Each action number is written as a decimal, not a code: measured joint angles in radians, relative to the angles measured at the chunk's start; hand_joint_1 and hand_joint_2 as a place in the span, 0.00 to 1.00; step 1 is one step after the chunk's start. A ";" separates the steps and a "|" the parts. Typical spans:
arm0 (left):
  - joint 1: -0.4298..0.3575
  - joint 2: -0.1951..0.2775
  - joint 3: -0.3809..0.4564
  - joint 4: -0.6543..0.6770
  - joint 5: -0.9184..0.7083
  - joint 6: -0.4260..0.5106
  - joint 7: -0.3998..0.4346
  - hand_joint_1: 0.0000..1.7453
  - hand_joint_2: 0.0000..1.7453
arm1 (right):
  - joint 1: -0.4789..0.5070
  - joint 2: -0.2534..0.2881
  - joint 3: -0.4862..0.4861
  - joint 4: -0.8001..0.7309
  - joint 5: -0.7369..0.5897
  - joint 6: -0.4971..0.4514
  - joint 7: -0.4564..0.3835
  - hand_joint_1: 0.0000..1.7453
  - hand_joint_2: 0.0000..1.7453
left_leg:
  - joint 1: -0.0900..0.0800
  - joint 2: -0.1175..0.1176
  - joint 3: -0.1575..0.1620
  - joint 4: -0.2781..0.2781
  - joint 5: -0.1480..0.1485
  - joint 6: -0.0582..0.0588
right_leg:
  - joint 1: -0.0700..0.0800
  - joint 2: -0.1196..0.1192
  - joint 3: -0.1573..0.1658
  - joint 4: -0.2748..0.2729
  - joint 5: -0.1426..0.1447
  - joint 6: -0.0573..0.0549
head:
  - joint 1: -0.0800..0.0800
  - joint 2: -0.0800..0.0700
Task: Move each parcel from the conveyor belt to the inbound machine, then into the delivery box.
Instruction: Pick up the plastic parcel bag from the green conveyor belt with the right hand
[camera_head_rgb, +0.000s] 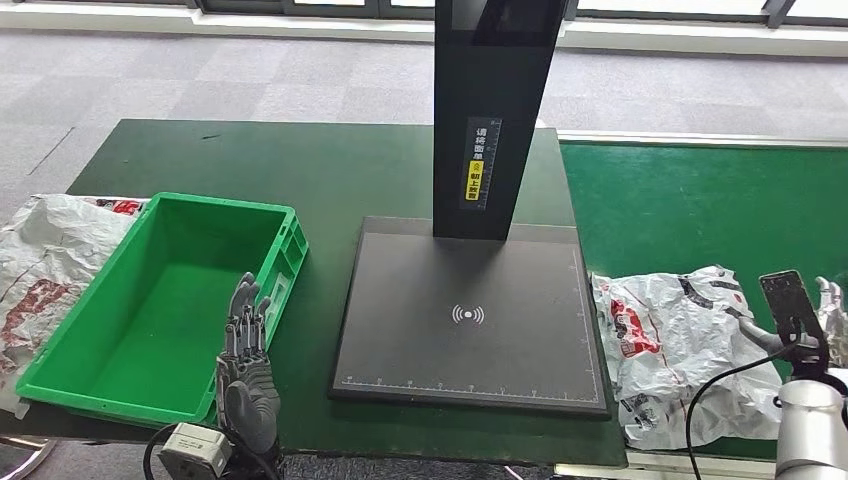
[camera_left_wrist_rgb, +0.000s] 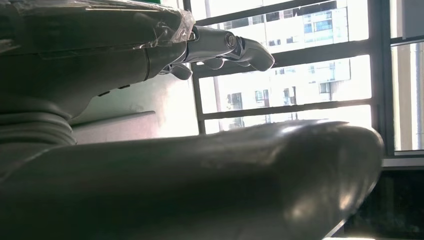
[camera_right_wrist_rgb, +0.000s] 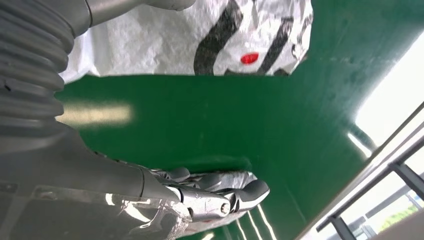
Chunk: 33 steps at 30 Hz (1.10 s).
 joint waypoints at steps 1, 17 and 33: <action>0.000 0.000 0.000 0.000 0.000 0.000 0.000 0.00 0.00 | -0.001 0.001 0.003 0.004 0.001 0.002 0.001 0.00 1.00 | 0.000 0.000 0.000 0.000 0.000 0.000 | 0.000 0.000 0.000 0.000 0.000 0.000 | 0.000 0.000; -0.051 0.020 -0.052 0.076 -0.002 -0.042 0.000 0.00 0.00 | 0.068 0.177 0.234 0.224 0.138 0.065 0.221 0.77 1.00 | 0.005 0.005 0.013 0.000 -0.004 -0.003 | 0.005 0.007 0.009 -0.003 -0.002 -0.002 | 0.000 0.000; -0.027 0.022 -0.052 0.077 -0.021 -0.001 0.000 0.00 0.00 | 0.145 0.177 0.223 0.093 -0.064 -0.267 -0.011 1.00 1.00 | 0.005 0.004 0.012 0.000 -0.005 -0.001 | 0.005 0.005 0.014 -0.005 -0.001 0.000 | 0.000 0.000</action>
